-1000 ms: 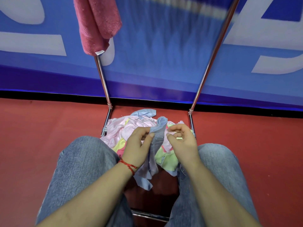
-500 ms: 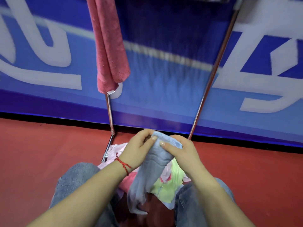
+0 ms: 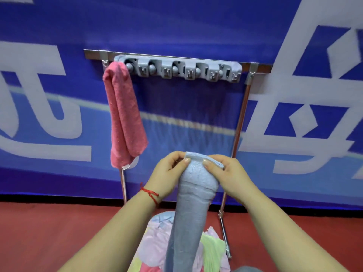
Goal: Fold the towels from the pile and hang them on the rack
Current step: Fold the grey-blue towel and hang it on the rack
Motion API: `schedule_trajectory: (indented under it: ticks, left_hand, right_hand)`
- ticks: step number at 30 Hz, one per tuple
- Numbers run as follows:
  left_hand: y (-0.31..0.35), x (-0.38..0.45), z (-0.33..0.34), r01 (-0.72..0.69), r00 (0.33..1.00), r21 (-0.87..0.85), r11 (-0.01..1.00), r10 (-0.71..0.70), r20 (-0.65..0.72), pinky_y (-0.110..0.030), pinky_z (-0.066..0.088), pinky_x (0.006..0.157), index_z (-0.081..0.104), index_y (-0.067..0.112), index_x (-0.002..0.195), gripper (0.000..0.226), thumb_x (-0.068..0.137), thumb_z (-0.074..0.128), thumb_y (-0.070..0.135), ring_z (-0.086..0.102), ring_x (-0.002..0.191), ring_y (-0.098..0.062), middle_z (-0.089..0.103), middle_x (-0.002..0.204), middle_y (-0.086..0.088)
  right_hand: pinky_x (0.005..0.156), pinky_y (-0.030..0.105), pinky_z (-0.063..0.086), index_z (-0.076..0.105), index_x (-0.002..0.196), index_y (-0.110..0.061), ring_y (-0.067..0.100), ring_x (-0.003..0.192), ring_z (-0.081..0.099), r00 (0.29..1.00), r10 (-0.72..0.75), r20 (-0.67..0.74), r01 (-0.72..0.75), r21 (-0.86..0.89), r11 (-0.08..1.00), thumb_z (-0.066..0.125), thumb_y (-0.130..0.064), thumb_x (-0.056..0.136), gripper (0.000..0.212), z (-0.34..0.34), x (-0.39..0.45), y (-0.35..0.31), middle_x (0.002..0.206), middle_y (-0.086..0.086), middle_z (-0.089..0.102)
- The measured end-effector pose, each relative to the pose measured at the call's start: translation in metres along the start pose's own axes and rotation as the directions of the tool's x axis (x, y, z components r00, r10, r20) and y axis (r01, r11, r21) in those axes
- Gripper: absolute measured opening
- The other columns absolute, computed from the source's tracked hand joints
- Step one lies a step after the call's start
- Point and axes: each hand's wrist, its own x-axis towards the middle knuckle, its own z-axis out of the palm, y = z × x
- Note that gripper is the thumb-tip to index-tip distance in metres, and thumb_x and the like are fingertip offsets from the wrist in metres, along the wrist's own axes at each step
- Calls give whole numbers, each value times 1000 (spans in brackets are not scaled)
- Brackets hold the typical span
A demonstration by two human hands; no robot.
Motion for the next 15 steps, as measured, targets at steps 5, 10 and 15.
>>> schedule_trajectory:
  ticks: [5, 10, 15]
  left_hand:
    - [19, 29, -11, 153, 976, -197, 968, -117, 185, -22, 47, 71, 61, 8, 103, 30, 84, 58, 30, 52, 86, -17, 60, 91, -6]
    - [31, 45, -14, 199, 901, -69, 978, -155, 405, -21, 46, 93, 70, 19, 95, 36, 62, 71, 34, 62, 99, -5, 71, 98, 8]
    - [34, 52, -9, 289, 887, -77, 954, -237, 396, -24, 52, 86, 72, 12, 90, 17, 76, 69, 4, 67, 91, -13, 74, 91, 2]
  right_hand:
    - [66, 21, 45, 68, 86, -23, 2, 68, 55, 992, -23, 122, 22, 10, 1000, 60, -20, 90, 10, -22, 31, -29, 73, -9, 65]
    - [66, 28, 47, 67, 86, -15, 12, 71, 57, 985, -9, 174, -5, 83, 997, 60, -18, 89, 8, -38, 53, -59, 74, -3, 64]
    - [65, 28, 48, 65, 86, -13, 14, 71, 57, 987, 2, 162, -12, 66, 998, 60, -18, 90, 8, -48, 72, -86, 77, 2, 63]
